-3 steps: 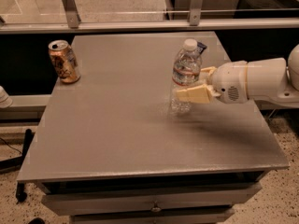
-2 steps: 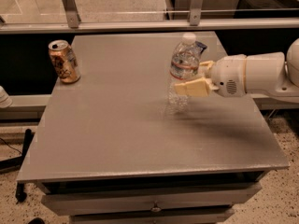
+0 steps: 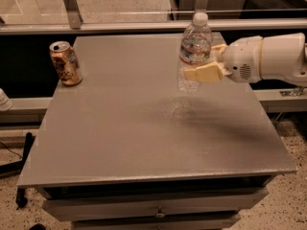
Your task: Move water bottle near orange can
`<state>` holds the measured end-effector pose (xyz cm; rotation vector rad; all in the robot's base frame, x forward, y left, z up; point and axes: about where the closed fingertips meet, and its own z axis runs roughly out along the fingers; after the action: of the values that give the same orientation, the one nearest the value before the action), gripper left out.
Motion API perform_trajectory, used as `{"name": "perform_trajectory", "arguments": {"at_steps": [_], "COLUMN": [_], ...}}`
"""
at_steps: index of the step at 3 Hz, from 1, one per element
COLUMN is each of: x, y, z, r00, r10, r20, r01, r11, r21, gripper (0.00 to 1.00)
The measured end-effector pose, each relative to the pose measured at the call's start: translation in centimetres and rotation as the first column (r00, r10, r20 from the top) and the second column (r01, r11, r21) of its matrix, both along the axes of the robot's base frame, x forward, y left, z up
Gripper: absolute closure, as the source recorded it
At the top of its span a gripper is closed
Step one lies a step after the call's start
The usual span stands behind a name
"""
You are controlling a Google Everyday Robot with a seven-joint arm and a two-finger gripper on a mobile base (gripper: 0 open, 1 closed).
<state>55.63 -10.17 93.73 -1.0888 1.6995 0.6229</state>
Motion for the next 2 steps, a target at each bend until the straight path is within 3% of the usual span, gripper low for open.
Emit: {"name": "perform_trajectory", "arguments": {"at_steps": [1, 2], "x": [1.5, 4.8], "y": [3.5, 10.6], "z": [-0.8, -1.6], "r00": [0.9998, 0.9966], "r10": [0.022, 0.082], "r20": [0.002, 0.008], "r01": [-0.022, -0.082], "r11": [1.000, 0.994], "r21": [0.022, 0.079], "gripper": [1.00, 1.00]}}
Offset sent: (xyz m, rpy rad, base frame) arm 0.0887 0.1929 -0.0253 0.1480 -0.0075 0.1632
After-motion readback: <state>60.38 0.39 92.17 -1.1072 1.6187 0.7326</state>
